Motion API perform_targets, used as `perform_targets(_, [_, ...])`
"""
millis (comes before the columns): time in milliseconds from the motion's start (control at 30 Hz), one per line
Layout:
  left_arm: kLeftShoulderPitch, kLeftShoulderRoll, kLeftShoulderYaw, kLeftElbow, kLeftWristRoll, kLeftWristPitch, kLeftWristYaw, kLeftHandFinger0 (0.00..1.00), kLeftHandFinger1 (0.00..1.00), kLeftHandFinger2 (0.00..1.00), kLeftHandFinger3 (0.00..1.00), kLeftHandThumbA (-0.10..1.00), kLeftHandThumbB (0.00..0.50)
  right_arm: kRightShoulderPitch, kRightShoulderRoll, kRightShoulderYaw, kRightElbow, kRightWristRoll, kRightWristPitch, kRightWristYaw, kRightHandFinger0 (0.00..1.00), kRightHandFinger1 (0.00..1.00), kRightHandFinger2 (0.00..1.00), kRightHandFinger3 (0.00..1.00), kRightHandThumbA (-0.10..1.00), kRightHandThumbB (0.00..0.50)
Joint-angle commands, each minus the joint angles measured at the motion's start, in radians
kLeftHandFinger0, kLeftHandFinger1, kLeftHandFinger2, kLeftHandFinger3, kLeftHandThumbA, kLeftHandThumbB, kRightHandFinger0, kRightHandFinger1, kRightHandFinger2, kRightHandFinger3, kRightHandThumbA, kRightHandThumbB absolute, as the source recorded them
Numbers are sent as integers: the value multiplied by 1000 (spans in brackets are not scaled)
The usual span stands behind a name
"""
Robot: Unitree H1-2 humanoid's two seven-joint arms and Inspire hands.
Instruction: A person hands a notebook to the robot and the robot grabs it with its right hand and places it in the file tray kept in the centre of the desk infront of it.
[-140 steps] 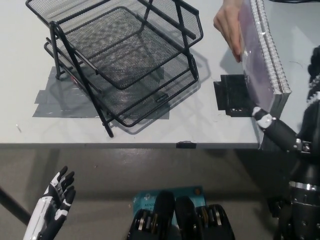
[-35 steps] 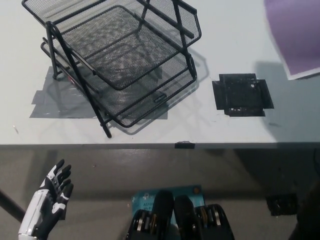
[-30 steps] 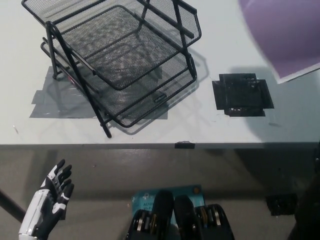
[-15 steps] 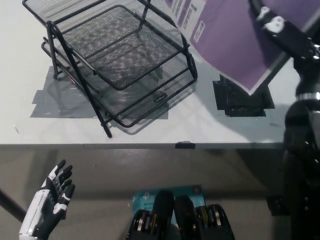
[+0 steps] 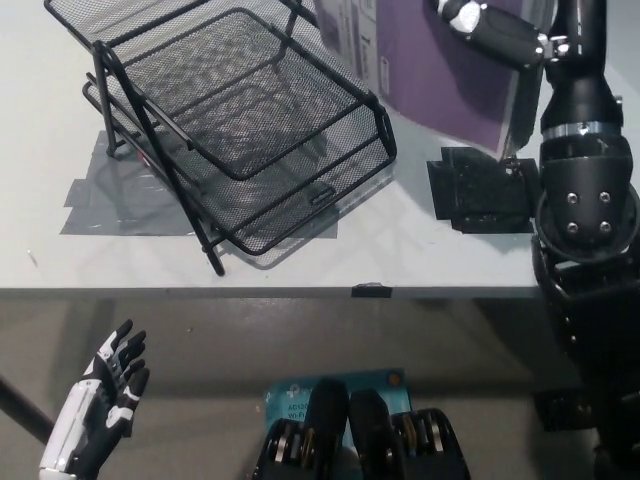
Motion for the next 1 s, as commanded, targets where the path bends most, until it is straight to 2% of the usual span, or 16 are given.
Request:
perform_targets(0, [-20, 27, -9, -26, 22, -29, -21, 1000, 1000, 1000, 1000, 748, 368, -220, -48, 26, -3, -229, -296, -110, 0, 0, 94, 216, 819, 0])
perform_targets(133, [-23, 26, -12, -21, 29, -39, -20, 1000, 1000, 1000, 1000, 756, 364, -237, -40, 27, 1, -239, -334, -115, 0, 0, 75, 176, 826, 0])
perform_targets(167, [-24, 26, -11, -21, 24, -39, -22, 1000, 1000, 1000, 1000, 742, 360, -246, -44, 37, 11, -270, -357, -133, 0, 0, 69, 147, 778, 0])
perform_targets(233, [-25, 26, -13, -22, 23, -35, -24, 1000, 1000, 1000, 1000, 740, 361, -261, -54, 57, 28, -319, -386, -152, 0, 0, 50, 79, 768, 0])
perform_targets(500, [-28, 23, -15, -28, 30, -30, -20, 1000, 1000, 1000, 1000, 748, 356, -302, -47, 87, 66, -382, -432, -160, 0, 0, 29, 2, 778, 0])
perform_targets(667, [-32, 22, -16, -26, 30, -37, -20, 1000, 1000, 1000, 1000, 741, 350, -324, -36, 109, 100, -434, -476, -192, 0, 0, 34, 47, 806, 0])
perform_targets(767, [-32, 24, -15, -28, 29, -36, -20, 1000, 998, 1000, 1000, 737, 352, -334, -39, 132, 126, -484, -511, -222, 0, 0, 3, 62, 798, 0])
perform_targets(800, [-33, 25, -15, -27, 30, -36, -20, 1000, 998, 1000, 1000, 739, 351, -336, -42, 140, 131, -504, -510, -229, 0, 0, 3, 91, 803, 0])
perform_targets(833, [-34, 27, -14, -31, 27, -29, -22, 1000, 999, 1000, 1000, 740, 353, -342, -50, 159, 144, -549, -511, -246, 0, 0, 1, 189, 835, 0])
perform_targets(900, [-35, 27, -15, -31, 29, -28, -22, 1000, 999, 1000, 1000, 743, 354, -345, -51, 170, 159, -570, -526, -262, 0, 0, 0, 137, 853, 0])
perform_targets(933, [-37, 26, -16, -26, 27, -34, -22, 1000, 998, 1000, 1000, 749, 358, -347, -48, 180, 174, -585, -537, -279, 0, 0, 0, 210, 850, 0])
perform_targets(967, [-38, 25, -16, -24, 27, -35, -22, 1000, 998, 1000, 1000, 751, 359, -348, -47, 184, 181, -593, -545, -289, 0, 0, 0, 223, 836, 0])
